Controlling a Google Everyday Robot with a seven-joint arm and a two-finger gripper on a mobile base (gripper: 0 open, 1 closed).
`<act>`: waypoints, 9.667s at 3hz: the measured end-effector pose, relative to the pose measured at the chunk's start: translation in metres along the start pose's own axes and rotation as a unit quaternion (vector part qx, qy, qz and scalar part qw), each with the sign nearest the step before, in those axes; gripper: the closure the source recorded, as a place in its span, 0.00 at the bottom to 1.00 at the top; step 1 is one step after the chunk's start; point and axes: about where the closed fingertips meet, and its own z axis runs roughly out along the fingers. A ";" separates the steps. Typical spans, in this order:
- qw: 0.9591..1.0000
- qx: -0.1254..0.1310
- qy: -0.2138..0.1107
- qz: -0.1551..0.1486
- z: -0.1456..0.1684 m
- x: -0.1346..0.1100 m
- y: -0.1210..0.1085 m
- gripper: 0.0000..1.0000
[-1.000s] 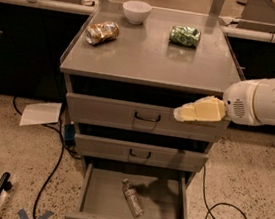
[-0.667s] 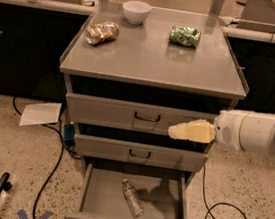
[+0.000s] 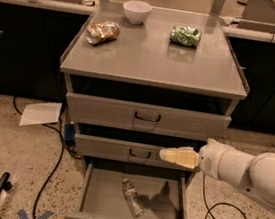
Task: Pick water bottle from bottom drawer and place on counter
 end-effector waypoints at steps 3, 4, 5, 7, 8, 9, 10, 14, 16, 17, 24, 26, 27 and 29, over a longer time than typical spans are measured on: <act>1.000 -0.004 0.023 0.020 0.029 0.053 -0.002 0.00; 0.996 -0.005 0.034 0.083 0.064 0.111 -0.015 0.00; 0.990 0.025 0.053 0.126 0.111 0.177 -0.034 0.00; 0.984 0.054 0.110 0.127 0.205 0.253 -0.030 0.00; 0.984 0.054 0.110 0.127 0.205 0.253 -0.030 0.00; 0.980 0.071 0.109 0.153 0.217 0.273 -0.040 0.00; 0.974 0.095 0.125 0.165 0.247 0.304 -0.052 0.00; 0.968 0.044 0.225 0.104 0.346 0.365 0.005 0.00; 0.957 0.066 0.227 0.169 0.358 0.401 -0.026 0.00; 0.952 0.062 0.231 0.194 0.366 0.416 -0.039 0.00; 0.935 0.045 0.288 0.202 0.407 0.456 -0.040 0.19; 0.935 0.045 0.288 0.202 0.407 0.456 -0.040 0.66; 0.935 0.045 0.288 0.202 0.407 0.456 -0.040 0.89; 0.935 0.014 0.289 0.206 0.400 0.449 -0.035 1.00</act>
Offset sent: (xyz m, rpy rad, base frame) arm -0.0067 0.0027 -0.0351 -0.0205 0.0320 -0.0062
